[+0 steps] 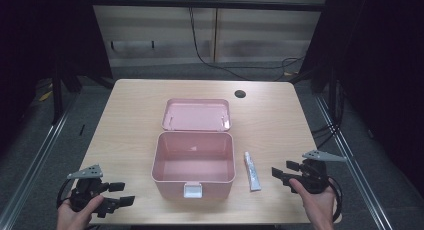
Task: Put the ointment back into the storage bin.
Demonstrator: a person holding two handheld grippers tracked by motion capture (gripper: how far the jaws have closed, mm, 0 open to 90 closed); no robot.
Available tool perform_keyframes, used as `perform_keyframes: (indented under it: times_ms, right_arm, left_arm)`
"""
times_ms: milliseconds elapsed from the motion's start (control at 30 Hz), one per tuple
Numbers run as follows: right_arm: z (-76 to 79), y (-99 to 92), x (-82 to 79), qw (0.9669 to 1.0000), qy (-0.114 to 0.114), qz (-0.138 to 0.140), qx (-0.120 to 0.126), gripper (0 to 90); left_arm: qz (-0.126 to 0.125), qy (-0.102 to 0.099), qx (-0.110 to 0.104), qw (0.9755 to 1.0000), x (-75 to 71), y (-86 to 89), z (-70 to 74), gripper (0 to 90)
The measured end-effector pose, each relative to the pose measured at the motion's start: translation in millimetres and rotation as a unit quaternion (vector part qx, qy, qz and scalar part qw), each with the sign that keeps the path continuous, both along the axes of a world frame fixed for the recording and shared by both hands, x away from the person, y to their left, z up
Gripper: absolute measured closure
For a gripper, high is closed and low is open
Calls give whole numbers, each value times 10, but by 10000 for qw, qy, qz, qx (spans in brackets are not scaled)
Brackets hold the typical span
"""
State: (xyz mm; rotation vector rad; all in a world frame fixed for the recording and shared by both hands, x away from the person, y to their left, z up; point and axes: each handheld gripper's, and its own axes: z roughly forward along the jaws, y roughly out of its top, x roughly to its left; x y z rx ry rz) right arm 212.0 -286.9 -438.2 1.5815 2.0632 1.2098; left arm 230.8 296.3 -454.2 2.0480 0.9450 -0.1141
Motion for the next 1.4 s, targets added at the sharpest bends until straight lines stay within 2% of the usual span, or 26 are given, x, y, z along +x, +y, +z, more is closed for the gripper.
perform_keyframes:
  times_ms: [367, 600, 800, 900, 1033, 1167, 1300, 1400]
  right_arm:
    - [12, 7, -7, 9999, 53, 84, -62, 396]
    - [114, 21, 20, 9996, 177, 80, -193, 458]
    - [224, 76, 71, 9984, 268, 351, -365, 485]
    - [236, 118, 111, 9973, 307, 567, -364, 478]
    - [256, 156, 163, 9957, 416, 680, -472, 489]
    - [291, 186, 203, 9932, 716, 770, -494, 527]
    - [284, 224, 274, 9875, 1221, 809, -582, 534]
    - [262, 256, 345, 9840, 1433, 791, -704, 544]
  left_arm:
    - [12, 0, -8, 10000, -4, 0, 0, 257]
    - [32, 17, -8, 10000, -3, 3, -5, 257]
    - [47, 33, -14, 10000, -3, 7, -8, 257]
    - [52, 32, -6, 10000, -2, 8, -9, 257]
    - [41, 42, -20, 10000, -2, 13, -8, 257]
    - [53, 35, -10, 10000, -1, 10, -9, 257]
    - [48, 32, -2, 10000, -2, 10, -8, 257]
    - [50, 43, -10, 10000, -1, 13, -8, 257]
